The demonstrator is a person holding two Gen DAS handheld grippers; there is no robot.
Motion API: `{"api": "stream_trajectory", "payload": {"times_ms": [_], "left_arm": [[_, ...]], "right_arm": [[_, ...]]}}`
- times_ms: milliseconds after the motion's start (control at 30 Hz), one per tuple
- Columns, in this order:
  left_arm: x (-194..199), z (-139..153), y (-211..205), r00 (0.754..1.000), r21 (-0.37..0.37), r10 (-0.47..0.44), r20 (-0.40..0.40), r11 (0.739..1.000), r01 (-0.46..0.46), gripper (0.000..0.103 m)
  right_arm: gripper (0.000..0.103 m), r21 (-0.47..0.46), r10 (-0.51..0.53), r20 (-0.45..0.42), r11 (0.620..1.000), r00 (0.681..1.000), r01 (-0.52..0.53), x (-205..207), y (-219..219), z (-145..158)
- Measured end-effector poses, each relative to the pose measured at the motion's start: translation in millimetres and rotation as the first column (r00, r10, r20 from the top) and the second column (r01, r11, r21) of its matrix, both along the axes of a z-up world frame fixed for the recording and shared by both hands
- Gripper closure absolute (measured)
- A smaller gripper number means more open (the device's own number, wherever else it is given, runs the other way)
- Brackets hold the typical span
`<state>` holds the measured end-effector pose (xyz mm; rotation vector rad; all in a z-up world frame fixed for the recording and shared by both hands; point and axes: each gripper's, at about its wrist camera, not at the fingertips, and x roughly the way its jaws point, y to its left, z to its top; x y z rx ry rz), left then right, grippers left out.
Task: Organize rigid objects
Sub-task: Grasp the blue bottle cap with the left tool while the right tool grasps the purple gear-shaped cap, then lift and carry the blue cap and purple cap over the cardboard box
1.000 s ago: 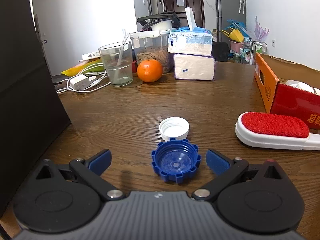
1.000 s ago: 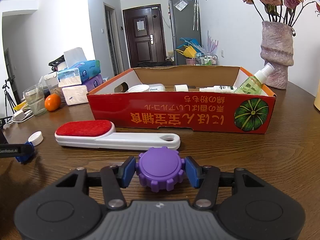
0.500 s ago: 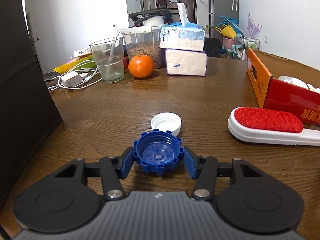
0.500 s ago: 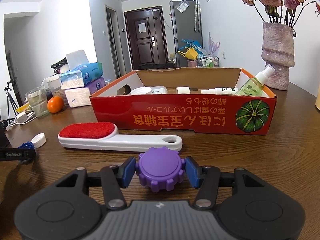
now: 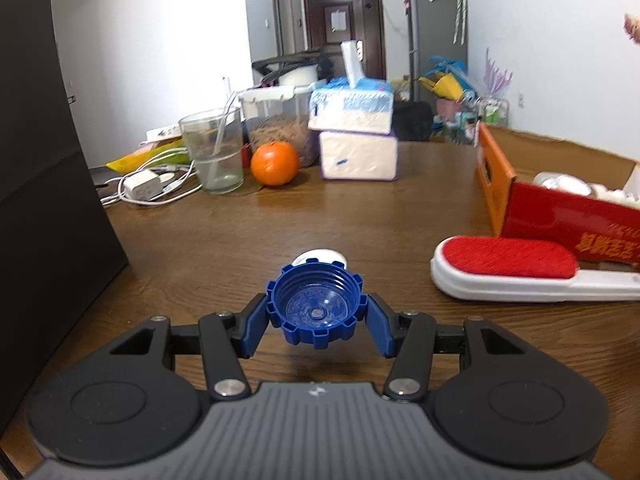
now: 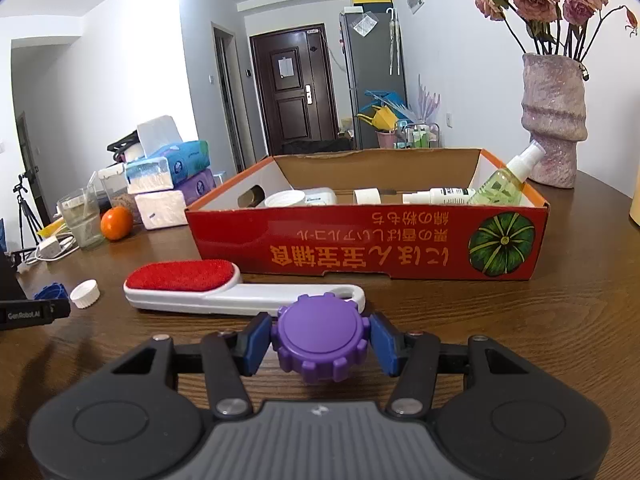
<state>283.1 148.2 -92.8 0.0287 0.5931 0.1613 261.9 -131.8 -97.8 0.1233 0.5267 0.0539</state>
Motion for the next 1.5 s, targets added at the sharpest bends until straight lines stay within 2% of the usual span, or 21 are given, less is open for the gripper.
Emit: {"api": "stream_trajectory", "payload": {"times_ms": [100,700,1500], "left_arm": [[-3,3,-7,1.0,0.02,0.001,0.011,1.0,-0.002,0.049],[-23,28,-72,0.989,-0.064,-0.123,0.08,0.99,0.129,0.049],[-11,62,-152,0.969,-0.048,-0.206,0.136,0.976,0.214,0.049]], "right_arm": [[0.05,-0.001,0.0,0.012,1.0,1.0,0.0,-2,0,3],[0.05,-0.022,0.006,0.121,1.0,0.993,-0.004,-19,-3,32],[0.05,-0.04,-0.033,0.203,0.998,0.979,0.042,-18,-48,62]]}}
